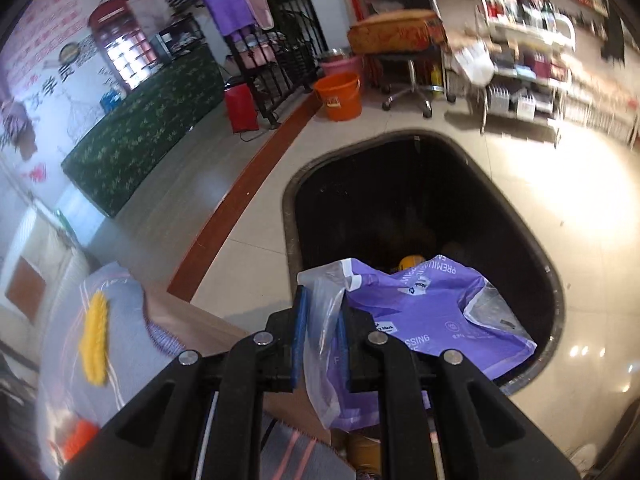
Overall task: Collect trash
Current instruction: 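Lower the purple bag into the brown bin and open the left tool, then grasp the green juice carton with the left tool while the right tool returns over the bed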
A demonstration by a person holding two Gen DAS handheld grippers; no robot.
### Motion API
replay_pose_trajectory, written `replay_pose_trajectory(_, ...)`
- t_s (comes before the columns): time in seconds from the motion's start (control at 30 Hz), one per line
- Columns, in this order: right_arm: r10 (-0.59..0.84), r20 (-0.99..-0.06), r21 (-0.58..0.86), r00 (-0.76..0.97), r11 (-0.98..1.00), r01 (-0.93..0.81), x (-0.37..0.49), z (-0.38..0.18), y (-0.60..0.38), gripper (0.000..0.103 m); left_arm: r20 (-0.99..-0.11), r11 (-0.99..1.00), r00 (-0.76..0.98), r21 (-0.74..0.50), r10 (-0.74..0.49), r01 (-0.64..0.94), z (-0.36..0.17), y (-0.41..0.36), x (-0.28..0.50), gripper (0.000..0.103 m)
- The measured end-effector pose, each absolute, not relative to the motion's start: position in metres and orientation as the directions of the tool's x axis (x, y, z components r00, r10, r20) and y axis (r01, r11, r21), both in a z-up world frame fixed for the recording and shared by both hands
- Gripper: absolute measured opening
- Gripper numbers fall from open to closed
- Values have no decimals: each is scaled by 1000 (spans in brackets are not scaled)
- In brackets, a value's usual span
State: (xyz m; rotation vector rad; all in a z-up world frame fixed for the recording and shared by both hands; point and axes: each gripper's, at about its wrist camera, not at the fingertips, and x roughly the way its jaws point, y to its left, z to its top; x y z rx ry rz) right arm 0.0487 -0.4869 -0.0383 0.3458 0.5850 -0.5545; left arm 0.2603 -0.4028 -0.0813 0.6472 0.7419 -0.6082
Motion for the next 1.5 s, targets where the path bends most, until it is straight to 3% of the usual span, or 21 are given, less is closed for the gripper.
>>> replay_pose_trajectory(0.13,-396,-596,139,699,806,575,45,-37,-483,91,-779,618,579,338,-240,710,-96,-417,260,15)
replay_pose_trajectory(0.2,-390,-594,154,704,804,575,42,-37,-483,91,-780,604,583,357,-226,713,-102,-421,257,18)
replay_pose_trajectory(0.27,-382,-601,160,702,803,574,41,-39,-484,91,-785,593,583,372,-210,714,-104,-425,258,28)
replay_pose_trajectory(0.3,-383,-602,158,701,803,574,41,-40,-486,91,-784,587,583,375,-212,717,-104,-426,256,40)
replay_pose_trajectory(0.33,-383,-603,157,700,803,575,40,-41,-487,91,-781,585,586,377,-217,718,-104,-427,255,59)
replay_pose_trajectory(0.4,-383,-604,166,698,797,581,39,-43,-488,91,-756,583,607,385,-245,715,-100,-429,249,78)
replay_pose_trajectory(0.43,-384,-602,175,700,792,585,37,-43,-489,91,-745,582,614,386,-261,716,-97,-428,246,80)
replay_pose_trajectory(1.0,-395,-579,215,713,770,601,33,-36,-488,91,-730,658,586,251,-353,710,-67,-396,231,83)
replay_pose_trajectory(1.5,-207,-611,248,764,867,433,92,-42,-441,92,-670,842,656,85,-348,533,-25,-252,206,93)
